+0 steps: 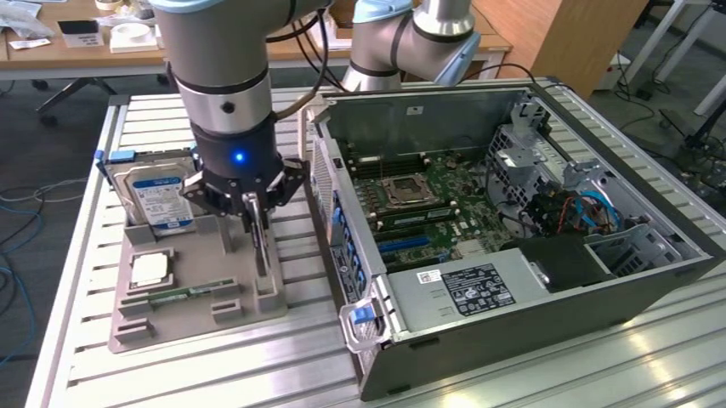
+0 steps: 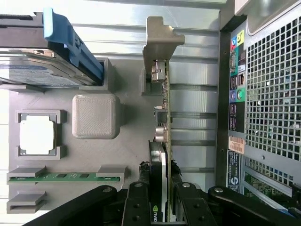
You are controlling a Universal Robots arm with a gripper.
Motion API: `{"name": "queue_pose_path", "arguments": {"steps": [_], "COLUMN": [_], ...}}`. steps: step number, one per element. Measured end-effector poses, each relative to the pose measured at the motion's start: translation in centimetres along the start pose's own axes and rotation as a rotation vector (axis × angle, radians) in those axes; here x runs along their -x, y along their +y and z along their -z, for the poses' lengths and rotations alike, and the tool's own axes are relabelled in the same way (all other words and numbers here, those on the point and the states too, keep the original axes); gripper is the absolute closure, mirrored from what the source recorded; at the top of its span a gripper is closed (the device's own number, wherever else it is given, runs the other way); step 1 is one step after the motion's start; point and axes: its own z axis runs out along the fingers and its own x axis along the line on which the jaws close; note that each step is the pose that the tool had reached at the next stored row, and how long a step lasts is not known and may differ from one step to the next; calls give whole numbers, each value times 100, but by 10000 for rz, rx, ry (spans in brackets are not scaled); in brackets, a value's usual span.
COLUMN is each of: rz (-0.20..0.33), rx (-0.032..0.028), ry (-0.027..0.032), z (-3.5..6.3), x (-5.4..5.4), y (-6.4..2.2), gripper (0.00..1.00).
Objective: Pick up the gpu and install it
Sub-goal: 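Pick up the gpu and move the gpu toward the slot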
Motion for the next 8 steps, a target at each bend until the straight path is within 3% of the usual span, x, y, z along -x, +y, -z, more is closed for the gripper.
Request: {"name": "queue_pose_path", "arguments": {"steps": [8], "rz": [0], "rx": [0], "ry": [0], "z": [128], "x": [5], "y": [8], "gripper": [73]}}
